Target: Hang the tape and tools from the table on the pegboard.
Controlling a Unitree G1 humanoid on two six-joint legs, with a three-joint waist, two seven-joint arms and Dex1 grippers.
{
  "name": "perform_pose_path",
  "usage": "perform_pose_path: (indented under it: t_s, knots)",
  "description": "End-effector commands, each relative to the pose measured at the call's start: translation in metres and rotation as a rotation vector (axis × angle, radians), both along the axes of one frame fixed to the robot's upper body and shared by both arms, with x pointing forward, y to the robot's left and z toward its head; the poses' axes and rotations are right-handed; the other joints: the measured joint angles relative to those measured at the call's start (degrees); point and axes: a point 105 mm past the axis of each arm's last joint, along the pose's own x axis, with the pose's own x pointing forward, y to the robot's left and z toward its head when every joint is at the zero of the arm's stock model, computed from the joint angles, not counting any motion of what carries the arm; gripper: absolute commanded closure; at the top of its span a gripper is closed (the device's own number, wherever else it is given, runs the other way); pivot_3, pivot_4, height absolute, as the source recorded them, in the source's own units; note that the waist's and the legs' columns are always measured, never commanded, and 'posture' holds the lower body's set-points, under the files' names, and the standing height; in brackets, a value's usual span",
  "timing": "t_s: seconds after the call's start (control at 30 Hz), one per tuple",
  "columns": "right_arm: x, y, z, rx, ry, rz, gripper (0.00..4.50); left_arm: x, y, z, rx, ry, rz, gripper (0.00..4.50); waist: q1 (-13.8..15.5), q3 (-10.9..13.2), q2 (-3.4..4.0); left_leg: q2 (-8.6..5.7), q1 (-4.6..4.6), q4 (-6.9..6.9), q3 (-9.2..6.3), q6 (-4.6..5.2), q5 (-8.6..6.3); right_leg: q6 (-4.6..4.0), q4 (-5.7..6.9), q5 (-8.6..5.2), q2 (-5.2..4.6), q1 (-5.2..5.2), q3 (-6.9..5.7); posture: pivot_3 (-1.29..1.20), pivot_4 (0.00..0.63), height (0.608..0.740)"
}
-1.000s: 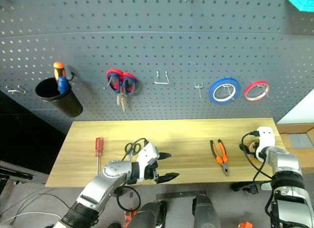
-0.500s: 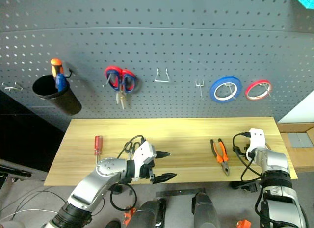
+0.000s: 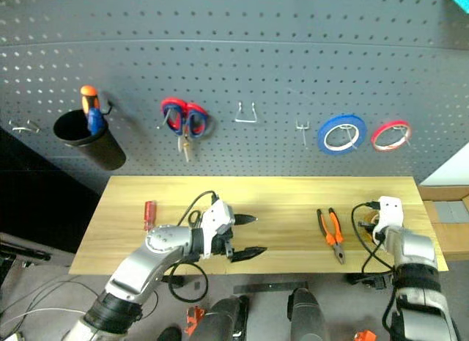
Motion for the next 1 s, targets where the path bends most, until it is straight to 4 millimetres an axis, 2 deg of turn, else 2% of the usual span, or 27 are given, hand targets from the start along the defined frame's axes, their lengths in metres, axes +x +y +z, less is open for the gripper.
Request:
perform_pose_path:
  t_s: [0.03,0.17,0.23,0.3,0.33,0.4,0.5,0.7,0.9,1.0]
  knots:
    - [-0.006,0.028,0.057,-0.018,-0.171,0.181,4.41,0.01,0.003,0.014,-0.068,-0.055,0.019,0.0,-0.2,0.0,0.08,-0.03,-0.08,0.01,0.04,0.0,0.0,-0.04,0.0,0.09,-0.01,-0.1,0.03,-0.22,0.258,0.74]
    - [-0.05,0.109,0.12,0.079,-0.366,0.588,4.41,0.021,0.012,0.037,-0.176,-0.105,0.057,0.0,-1.4,0.0,0.09,-0.02,-0.24,0.01,0.12,0.0,-0.01,0.11,0.02,0.09,-0.03,-0.37,0.07,-0.26,0.259,0.74]
    - [-0.064,0.129,0.135,0.115,-0.406,0.673,4.41,0.023,0.015,0.044,-0.205,-0.135,0.066,0.0,-2.1,0.0,0.08,0.11,-0.23,0.01,0.12,-0.03,-0.03,0.33,0.0,-0.04,0.04,-0.35,0.03,-0.28,0.259,0.74]
    - [-0.074,0.157,0.157,0.182,-0.498,0.768,4.41,0.022,0.022,0.05,-0.217,-0.174,0.074,0.0,-2.4,0.0,0.08,0.15,-0.21,0.04,0.13,-0.03,-0.02,0.34,-0.02,-0.04,0.09,-0.32,0.01,-0.28,0.252,0.74]
    - [-0.075,0.173,0.173,0.197,-0.574,0.82,4.41,0.021,0.027,0.055,-0.226,-0.201,0.08,0.0,-2.8,0.0,0.08,0.17,-0.18,0.07,0.19,-0.04,-0.02,0.35,0.0,-0.03,0.11,-0.32,0.02,-0.28,0.25,0.74]
    - [-0.069,0.191,0.193,0.191,-0.663,0.859,4.41,0.019,0.034,0.063,-0.243,-0.242,0.095,0.0,-3.3,0.0,0.08,0.37,-0.16,0.11,0.47,-0.04,-0.02,0.36,-0.02,0.14,0.29,-0.39,0.1,-0.26,0.244,0.74]
    - [-0.057,0.195,0.203,0.174,-0.689,0.842,4.41,0.017,0.037,0.07,-0.257,-0.275,0.11,0.0,-2.9,0.0,0.03,0.55,-0.15,0.21,0.46,-0.1,0.02,0.25,-0.02,0.27,0.44,-0.4,0.04,-0.24,0.236,0.74]
    - [-0.037,0.2,0.209,0.159,-0.691,0.841,4.41,0.012,0.043,0.077,-0.258,-0.305,0.141,0.0,-2.4,0.0,0.03,0.58,-0.2,0.16,0.55,-0.12,0.02,-0.15,-0.02,0.5,0.52,-0.51,0.11,-0.2,0.229,0.74]
    - [0.007,0.203,0.186,0.058,-0.647,0.793,4.41,0.009,0.051,0.075,-0.225,-0.323,0.208,0.0,-2.4,-0.1,0.05,0.64,-0.15,0.11,0.59,-0.13,0.03,-0.22,0.04,0.54,0.58,-0.57,0.12,-0.13,0.206,0.74]
    - [0.02,0.209,0.179,0.045,-0.648,0.825,4.41,0.008,0.053,0.073,-0.218,-0.321,0.228,0.0,-2.2,-0.1,0.05,0.65,-0.15,0.12,0.62,-0.16,0.05,-0.28,0.05,0.58,0.65,-0.58,0.15,-0.12,0.201,0.74]
